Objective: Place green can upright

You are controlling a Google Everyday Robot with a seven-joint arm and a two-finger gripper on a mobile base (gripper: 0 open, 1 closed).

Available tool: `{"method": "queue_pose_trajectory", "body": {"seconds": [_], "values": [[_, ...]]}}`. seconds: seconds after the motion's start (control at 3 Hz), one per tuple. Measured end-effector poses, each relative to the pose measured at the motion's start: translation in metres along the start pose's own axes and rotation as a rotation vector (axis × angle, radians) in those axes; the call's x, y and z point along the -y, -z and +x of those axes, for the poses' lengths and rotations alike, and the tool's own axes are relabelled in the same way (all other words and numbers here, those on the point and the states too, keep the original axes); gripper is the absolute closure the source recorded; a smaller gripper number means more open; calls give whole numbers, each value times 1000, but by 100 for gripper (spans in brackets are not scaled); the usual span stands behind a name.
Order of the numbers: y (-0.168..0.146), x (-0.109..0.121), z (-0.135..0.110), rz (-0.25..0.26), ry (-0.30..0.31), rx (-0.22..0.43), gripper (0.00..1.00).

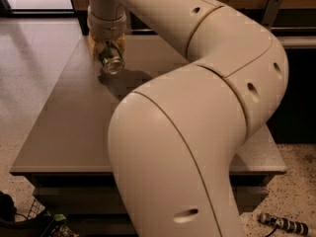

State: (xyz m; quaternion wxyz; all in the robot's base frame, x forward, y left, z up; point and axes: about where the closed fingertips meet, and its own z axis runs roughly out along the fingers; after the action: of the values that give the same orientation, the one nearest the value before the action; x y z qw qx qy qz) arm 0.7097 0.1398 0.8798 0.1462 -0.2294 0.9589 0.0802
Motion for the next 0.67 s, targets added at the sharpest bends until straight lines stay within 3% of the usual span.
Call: {"method": "queue_pose_trajectory", "body": {"seconds": [0.33, 0.67], "values": [[37, 8, -8, -61, 88, 186, 100], [54, 8, -11, -155, 210, 372, 100]]}}
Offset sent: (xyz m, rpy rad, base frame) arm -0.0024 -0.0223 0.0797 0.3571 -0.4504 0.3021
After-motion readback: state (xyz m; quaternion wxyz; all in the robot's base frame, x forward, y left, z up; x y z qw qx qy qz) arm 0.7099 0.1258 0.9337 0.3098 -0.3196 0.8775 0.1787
